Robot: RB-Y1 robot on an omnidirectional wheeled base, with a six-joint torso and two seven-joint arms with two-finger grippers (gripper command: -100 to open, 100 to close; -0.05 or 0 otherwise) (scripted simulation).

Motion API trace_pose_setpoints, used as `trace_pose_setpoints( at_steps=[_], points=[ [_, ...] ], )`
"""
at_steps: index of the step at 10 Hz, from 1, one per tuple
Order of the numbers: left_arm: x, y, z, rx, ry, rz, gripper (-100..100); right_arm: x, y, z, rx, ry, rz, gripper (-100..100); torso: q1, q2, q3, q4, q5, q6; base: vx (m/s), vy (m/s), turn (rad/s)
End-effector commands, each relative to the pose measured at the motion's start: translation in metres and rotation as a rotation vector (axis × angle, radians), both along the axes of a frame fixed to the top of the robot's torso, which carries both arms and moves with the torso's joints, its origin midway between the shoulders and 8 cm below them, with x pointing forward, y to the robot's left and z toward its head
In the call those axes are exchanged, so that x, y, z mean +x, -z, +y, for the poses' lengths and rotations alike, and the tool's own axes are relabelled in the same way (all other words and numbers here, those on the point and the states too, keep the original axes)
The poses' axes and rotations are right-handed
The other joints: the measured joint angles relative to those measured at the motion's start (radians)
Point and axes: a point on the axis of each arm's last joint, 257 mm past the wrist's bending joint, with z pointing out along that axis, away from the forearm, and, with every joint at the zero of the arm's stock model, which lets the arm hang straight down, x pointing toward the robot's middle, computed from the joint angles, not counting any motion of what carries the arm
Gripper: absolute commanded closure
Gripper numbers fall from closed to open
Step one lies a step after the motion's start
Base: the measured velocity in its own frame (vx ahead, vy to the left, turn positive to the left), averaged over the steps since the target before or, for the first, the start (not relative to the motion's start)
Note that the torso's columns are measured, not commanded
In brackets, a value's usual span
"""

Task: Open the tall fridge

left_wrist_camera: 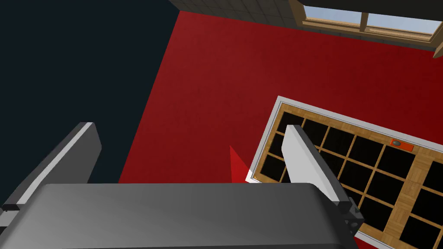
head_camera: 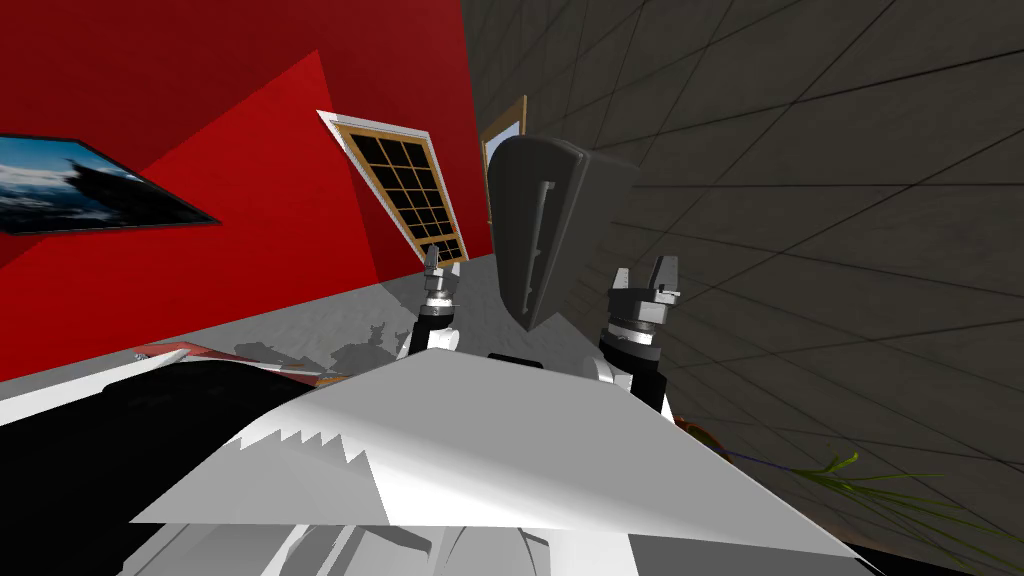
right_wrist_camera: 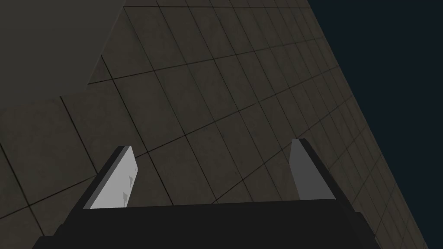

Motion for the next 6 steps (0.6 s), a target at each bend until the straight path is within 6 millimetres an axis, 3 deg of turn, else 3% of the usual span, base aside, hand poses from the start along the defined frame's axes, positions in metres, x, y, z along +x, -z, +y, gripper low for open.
trace_pose_setpoints(
  at_steps=[1,6],
  points=[
    [0.0000,0.0000,0.0000,0.000,0.000,0.000,0,0.0000,0.0000,0.0000,0.000,0.000,0.000,0,0.000,0.040,-0.082,0.041,0.000,0.000,0.000,0.000,0.000],
    [-0.0001,-0.0001,0.0000,0.000,0.000,0.000,0,-0.0001,-0.0001,0.0000,0.000,0.000,0.000,0,0.000,0.396,-0.792,0.396,0.000,0.000,0.000,0.000,0.000]
  ],
)
